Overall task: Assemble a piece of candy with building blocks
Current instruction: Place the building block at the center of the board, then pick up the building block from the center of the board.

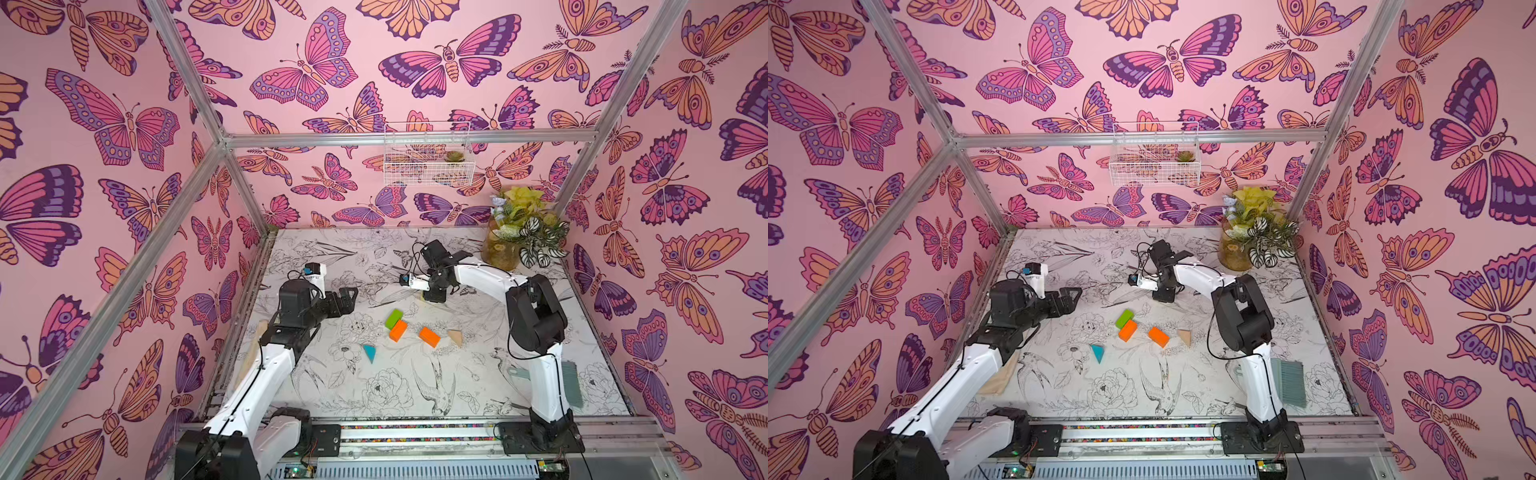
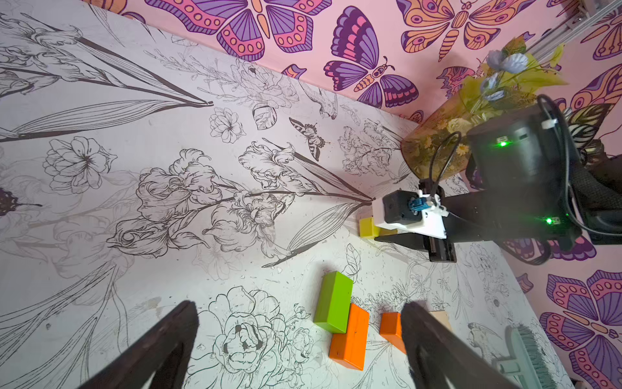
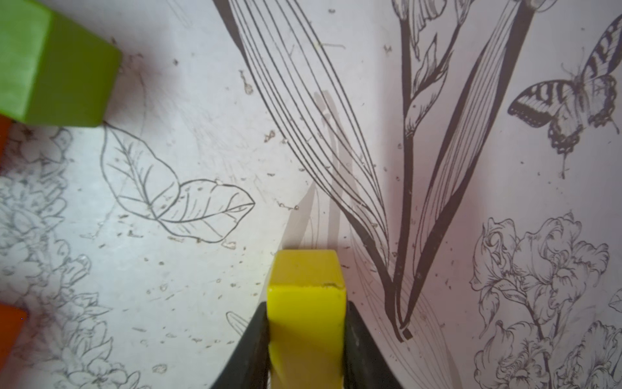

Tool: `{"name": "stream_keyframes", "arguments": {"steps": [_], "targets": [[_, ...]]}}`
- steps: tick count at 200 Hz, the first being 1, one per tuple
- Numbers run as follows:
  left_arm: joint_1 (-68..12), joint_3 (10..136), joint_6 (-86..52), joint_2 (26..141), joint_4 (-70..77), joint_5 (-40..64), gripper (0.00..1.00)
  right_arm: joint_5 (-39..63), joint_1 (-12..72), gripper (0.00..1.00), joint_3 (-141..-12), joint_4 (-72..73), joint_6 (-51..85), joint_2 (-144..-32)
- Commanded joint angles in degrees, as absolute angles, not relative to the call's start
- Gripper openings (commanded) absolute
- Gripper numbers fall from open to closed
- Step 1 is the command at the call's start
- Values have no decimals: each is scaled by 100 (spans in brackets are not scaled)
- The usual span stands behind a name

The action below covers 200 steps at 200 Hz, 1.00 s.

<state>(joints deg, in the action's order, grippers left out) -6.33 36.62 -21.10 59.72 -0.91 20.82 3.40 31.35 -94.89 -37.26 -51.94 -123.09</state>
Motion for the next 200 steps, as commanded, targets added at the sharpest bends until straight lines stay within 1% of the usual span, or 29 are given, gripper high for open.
{"name": "stream_keyframes", "arguments": {"steps": [1,18,42,48,57,83,107,126,161,182,200], "targets": [[-606,3534,-2127,5961,23,1979,97,324,3192,27,-9598,-4019,-5292,-12423],[-598,3516,-2102,5959,25,1961,97,360,3190,39,-9600,-4015,-5242,-12419],[-600,3520,-2092,6009,50,1950,97,393,3190,42,-9636,-3982,-5147,-12397],[-600,3520,-2093,6028,60,1958,97,412,3190,47,-9638,-3950,-5106,-12363],[-601,3533,-2095,6062,74,1973,97,439,3190,49,-9617,-3868,-5066,-12292],[-600,3576,-2109,6151,134,2045,97,276,3190,51,-9404,-3356,-4907,-11808],[-600,3612,-2109,6196,176,2079,97,-144,3245,53,-8833,-2526,-4681,-10971],[-600,3630,-2113,6247,207,2093,97,-415,3526,53,-8312,-2240,-4379,-10287],[-599,3672,-2121,6380,246,2160,97,-282,4230,52,-7314,-2428,-3645,-9552],[-602,3691,-2136,6407,254,2183,97,-102,4507,51,-6926,-2779,-3175,-9465],[-604,3686,-2145,6414,264,2186,97,-43,4579,51,-6750,-3075,-2869,-9476]]}}
